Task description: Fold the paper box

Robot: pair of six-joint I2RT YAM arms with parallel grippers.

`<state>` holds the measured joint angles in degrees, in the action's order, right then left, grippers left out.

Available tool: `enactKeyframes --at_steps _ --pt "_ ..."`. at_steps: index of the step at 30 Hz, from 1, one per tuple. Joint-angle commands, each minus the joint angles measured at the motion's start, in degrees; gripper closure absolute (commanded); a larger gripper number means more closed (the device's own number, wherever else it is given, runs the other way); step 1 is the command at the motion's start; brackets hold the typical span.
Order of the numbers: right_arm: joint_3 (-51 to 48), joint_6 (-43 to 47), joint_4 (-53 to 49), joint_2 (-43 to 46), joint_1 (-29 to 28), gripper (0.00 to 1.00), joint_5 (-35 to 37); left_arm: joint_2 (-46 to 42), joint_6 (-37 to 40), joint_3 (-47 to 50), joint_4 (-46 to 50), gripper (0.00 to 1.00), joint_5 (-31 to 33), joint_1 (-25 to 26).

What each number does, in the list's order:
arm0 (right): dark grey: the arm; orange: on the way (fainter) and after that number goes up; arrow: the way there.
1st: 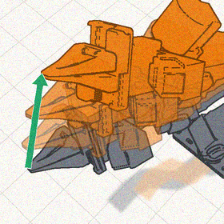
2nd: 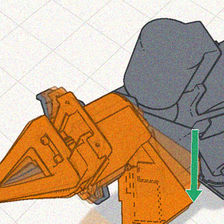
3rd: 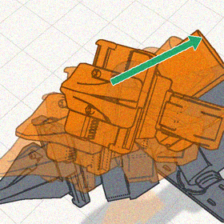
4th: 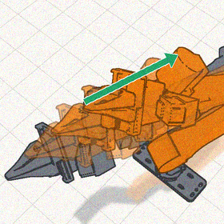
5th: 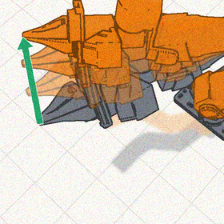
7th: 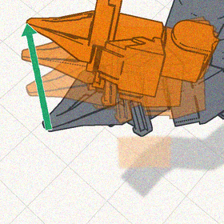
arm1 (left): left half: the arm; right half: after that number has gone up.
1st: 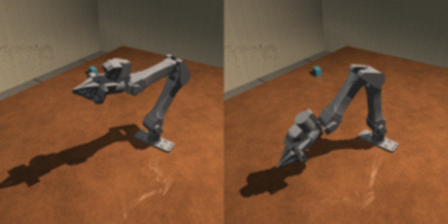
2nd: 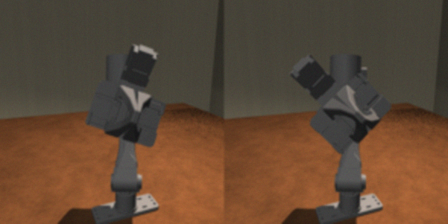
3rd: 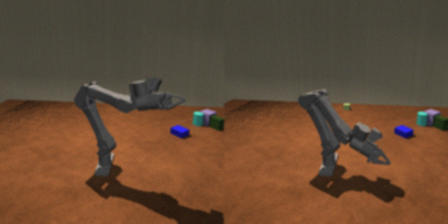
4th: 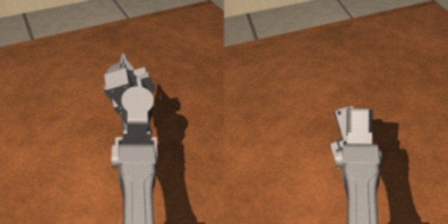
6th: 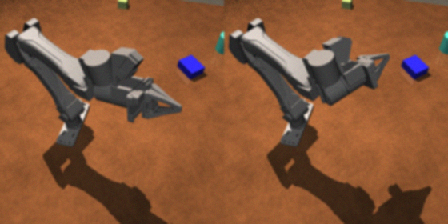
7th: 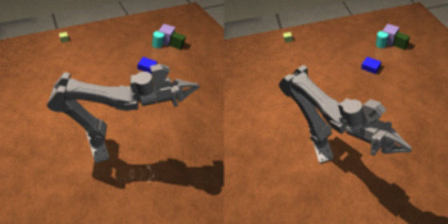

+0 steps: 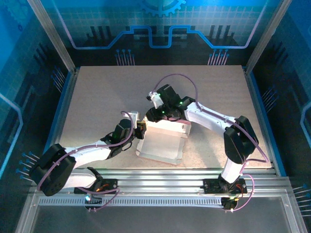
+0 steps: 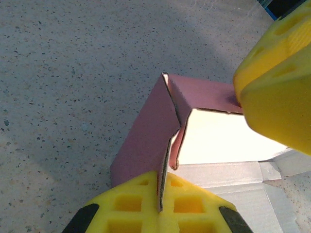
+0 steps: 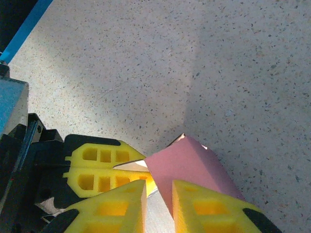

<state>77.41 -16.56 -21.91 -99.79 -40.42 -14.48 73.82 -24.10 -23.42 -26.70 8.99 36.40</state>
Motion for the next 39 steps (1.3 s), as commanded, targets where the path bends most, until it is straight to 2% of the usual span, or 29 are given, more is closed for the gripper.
enactKeyframes --at_steps 1,7,13,19,23,35,39 --pt "-1.52 -2.94 2.58 0.09 1.58 0.81 -3.22 2.91 -1.33 3.93 15.79 0.99 -4.16 0.93" --pt "-1.65 -2.85 2.37 -0.81 2.63 0.90 -2.51 2.79 -1.31 4.08 15.67 1.00 -4.25 0.92" --pt "-1.32 1.23 1.04 -0.34 1.39 0.89 0.48 2.82 -1.29 4.08 15.67 1.00 -4.36 0.91" --pt "-1.03 6.20 0.16 -0.49 -0.94 0.78 6.08 2.80 -1.22 3.92 15.64 1.00 -4.51 0.94" --pt "-1.33 8.88 1.26 -0.75 -2.09 0.74 8.69 2.73 -1.15 3.95 15.71 1.00 -4.60 0.88" --pt "-2.01 13.61 3.63 -1.05 -1.50 0.61 9.32 2.55 -0.97 4.26 15.33 1.00 -5.17 0.95" --pt "-2.17 14.11 4.01 -1.86 -0.58 0.59 7.02 2.49 -0.86 4.35 15.24 1.00 -5.46 0.91"
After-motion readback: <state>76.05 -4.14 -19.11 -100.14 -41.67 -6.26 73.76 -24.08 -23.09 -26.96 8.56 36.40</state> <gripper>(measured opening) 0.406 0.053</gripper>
